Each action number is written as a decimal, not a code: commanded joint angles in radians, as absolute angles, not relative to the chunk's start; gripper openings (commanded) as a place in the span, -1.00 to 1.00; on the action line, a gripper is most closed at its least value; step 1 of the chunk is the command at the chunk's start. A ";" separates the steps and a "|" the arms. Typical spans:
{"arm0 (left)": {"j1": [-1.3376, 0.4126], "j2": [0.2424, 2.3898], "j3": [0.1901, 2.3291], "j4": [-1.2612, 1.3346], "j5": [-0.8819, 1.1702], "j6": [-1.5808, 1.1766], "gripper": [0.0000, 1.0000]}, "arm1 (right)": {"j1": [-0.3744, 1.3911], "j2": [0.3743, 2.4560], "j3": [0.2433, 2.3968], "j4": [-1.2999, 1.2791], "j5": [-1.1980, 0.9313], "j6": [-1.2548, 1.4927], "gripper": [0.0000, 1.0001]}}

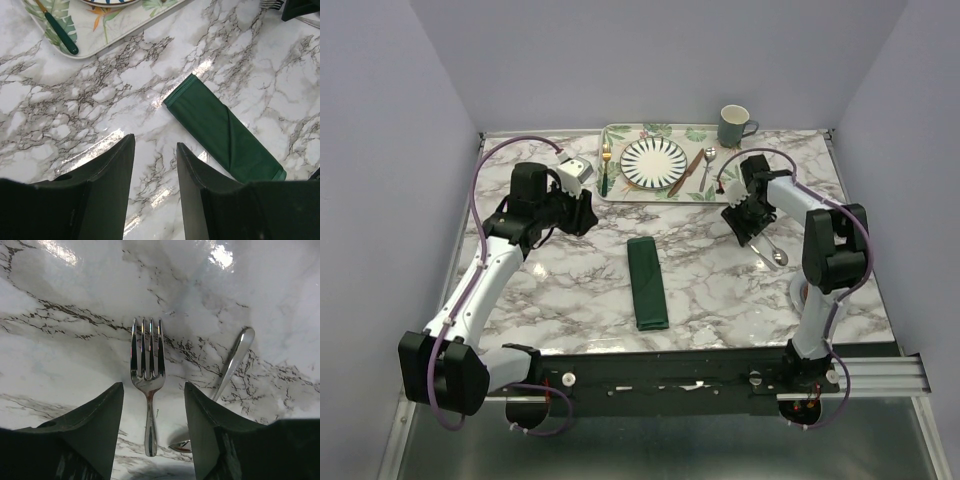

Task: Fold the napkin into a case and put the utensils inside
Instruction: Pick up the fork from the corner of the board, then pass from the right arm to the left

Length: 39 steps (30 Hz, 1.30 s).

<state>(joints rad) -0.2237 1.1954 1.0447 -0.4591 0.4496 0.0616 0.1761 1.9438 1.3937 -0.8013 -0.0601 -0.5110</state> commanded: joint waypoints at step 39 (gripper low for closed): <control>-0.560 1.109 0.968 0.098 1.037 0.193 0.22 | 0.373 1.554 1.577 -1.336 -1.410 -0.523 -0.99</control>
<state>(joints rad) -0.5137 1.1217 0.9825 0.0410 1.0340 0.1169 0.3443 1.6100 1.6016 -1.2991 -1.3521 -0.5213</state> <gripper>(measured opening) 0.611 0.092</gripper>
